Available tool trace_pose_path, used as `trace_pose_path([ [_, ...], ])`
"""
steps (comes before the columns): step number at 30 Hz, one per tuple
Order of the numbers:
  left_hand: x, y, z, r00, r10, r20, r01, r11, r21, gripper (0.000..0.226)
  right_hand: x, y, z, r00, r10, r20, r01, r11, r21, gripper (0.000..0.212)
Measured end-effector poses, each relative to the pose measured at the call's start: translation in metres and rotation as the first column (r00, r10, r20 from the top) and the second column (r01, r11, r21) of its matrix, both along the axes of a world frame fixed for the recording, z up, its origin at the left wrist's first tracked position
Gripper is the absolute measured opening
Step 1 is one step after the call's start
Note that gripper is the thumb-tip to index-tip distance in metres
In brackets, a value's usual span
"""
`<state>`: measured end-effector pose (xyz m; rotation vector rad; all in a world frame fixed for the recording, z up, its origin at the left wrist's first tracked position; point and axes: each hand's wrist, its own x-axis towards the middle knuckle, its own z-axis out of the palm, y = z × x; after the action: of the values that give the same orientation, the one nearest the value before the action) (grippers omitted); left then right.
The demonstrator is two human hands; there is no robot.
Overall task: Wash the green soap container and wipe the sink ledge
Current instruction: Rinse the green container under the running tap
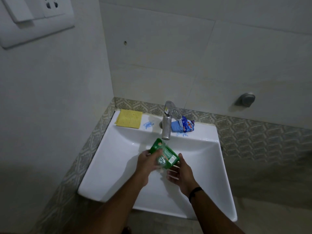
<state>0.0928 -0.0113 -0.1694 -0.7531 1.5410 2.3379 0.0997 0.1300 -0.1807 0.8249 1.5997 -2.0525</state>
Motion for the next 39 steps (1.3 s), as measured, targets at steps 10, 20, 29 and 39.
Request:
trace_pose_path([
  [10,0.006,0.006,0.0,0.83,-0.323,-0.454,-0.064,0.754,-0.654,0.075,0.001,-0.004,0.007,0.999,-0.007,-0.044,0.006,0.999,-0.038,0.04],
  [20,0.003,0.005,0.005,0.775,-0.418,-0.474,-0.173,0.58,-0.796,0.078,0.002,-0.025,0.019,0.954,0.05,-0.295,-0.044,0.999,0.026,0.047],
  [29,0.002,-0.009,0.014,0.987,-0.115,-0.109,0.089,0.971,-0.222,0.037,0.001,-0.007,0.006,0.997,-0.054,-0.06,0.014,0.849,-0.529,0.068],
  [39,0.008,-0.015,0.013,0.987,-0.062,-0.15,0.051,0.996,-0.075,0.022,0.0,-0.002,-0.002,0.997,-0.047,0.053,0.064,0.916,-0.396,0.086],
])
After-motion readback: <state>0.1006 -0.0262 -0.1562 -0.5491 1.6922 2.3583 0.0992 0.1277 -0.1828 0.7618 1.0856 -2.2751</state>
